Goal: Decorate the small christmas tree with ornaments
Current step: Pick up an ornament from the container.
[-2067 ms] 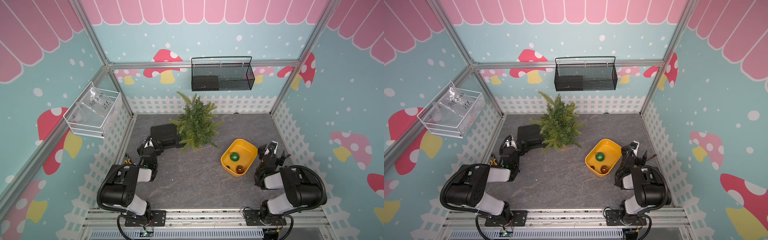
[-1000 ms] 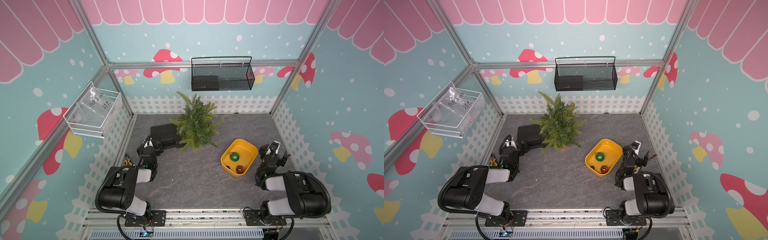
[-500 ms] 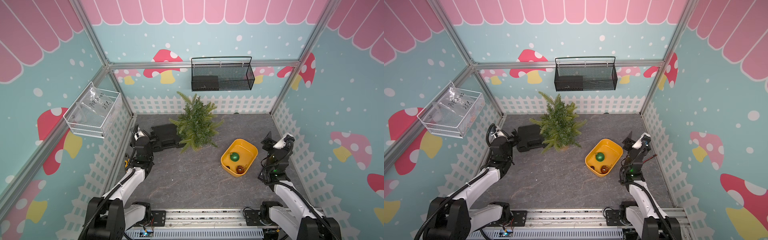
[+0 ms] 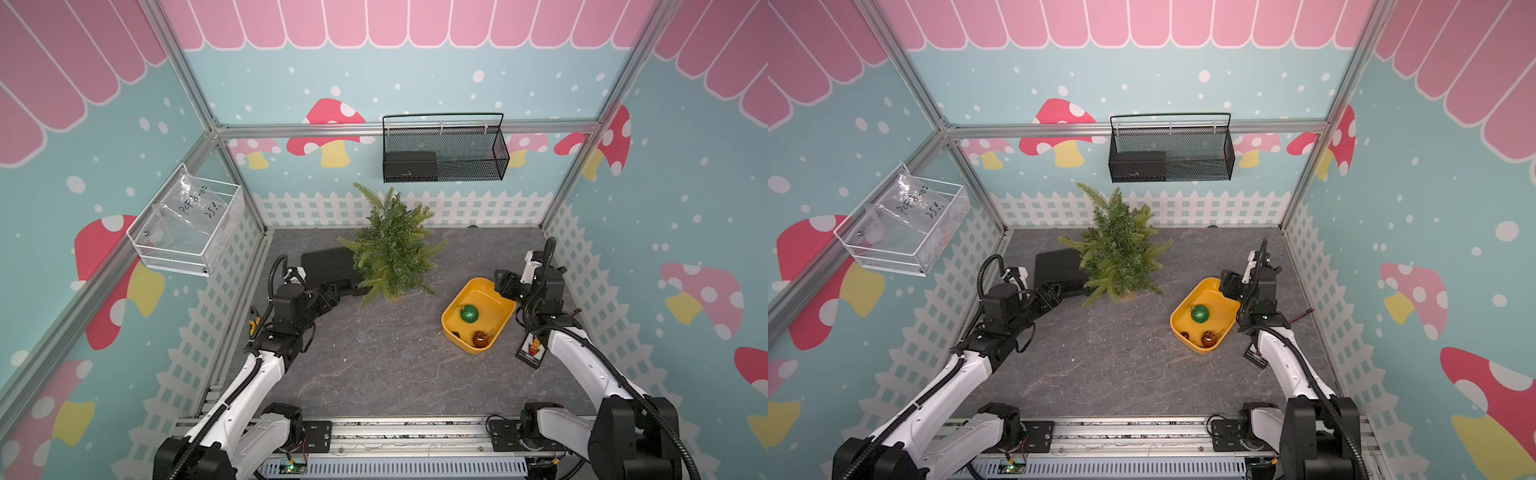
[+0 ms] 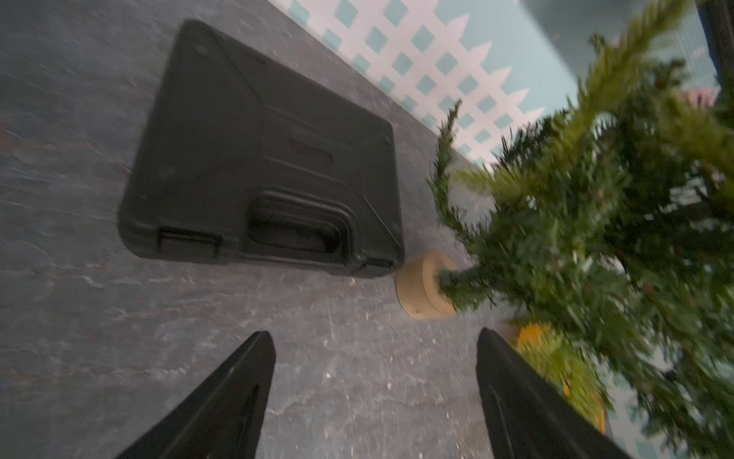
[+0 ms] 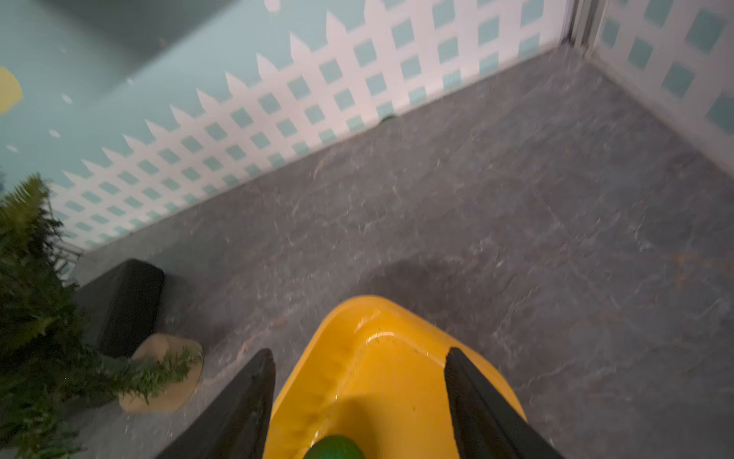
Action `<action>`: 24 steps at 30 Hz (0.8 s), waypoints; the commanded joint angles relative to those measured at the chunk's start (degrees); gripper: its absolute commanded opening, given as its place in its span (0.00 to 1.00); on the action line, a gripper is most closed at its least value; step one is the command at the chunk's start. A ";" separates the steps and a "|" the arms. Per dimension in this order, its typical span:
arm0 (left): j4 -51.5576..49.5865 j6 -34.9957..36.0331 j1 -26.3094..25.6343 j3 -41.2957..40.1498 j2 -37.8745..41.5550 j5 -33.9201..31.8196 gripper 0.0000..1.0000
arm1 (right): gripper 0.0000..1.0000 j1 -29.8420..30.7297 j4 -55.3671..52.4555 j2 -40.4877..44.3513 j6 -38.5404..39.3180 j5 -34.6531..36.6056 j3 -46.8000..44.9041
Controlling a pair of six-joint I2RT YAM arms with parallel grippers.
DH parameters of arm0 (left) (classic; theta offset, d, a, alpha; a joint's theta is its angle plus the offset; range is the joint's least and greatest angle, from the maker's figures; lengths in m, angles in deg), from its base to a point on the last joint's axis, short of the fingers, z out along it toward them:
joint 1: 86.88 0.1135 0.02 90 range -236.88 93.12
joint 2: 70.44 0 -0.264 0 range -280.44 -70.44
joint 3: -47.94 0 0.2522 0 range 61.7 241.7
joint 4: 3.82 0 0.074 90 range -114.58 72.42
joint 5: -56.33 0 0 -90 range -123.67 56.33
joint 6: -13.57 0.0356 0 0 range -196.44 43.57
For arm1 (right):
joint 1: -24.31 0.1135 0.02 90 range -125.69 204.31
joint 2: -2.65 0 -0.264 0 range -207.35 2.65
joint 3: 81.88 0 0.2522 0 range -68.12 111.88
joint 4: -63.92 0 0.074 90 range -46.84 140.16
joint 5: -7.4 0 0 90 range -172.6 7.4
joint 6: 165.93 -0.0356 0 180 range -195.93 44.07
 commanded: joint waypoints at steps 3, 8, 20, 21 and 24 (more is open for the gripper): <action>-8.39 -2.31 -5.27 -3.64 5.10 4.52 0.81 | 0.69 0.54 -13.94 -1.77 3.97 -3.84 3.03; -11.55 -3.33 -9.29 -6.32 10.44 1.33 0.82 | 0.69 2.87 -14.44 -4.31 5.01 -4.44 2.06; -10.66 -5.11 -9.80 -9.33 12.05 1.34 0.82 | 0.71 9.31 -17.88 -9.05 8.89 -0.47 3.10; -10.36 -5.27 -9.78 -9.46 11.89 1.38 0.82 | 0.71 9.62 -17.96 -9.56 9.15 0.45 3.26; -9.76 -5.75 -9.78 -9.68 11.80 1.65 0.82 | 0.72 10.09 -16.32 -11.37 9.12 0.13 3.13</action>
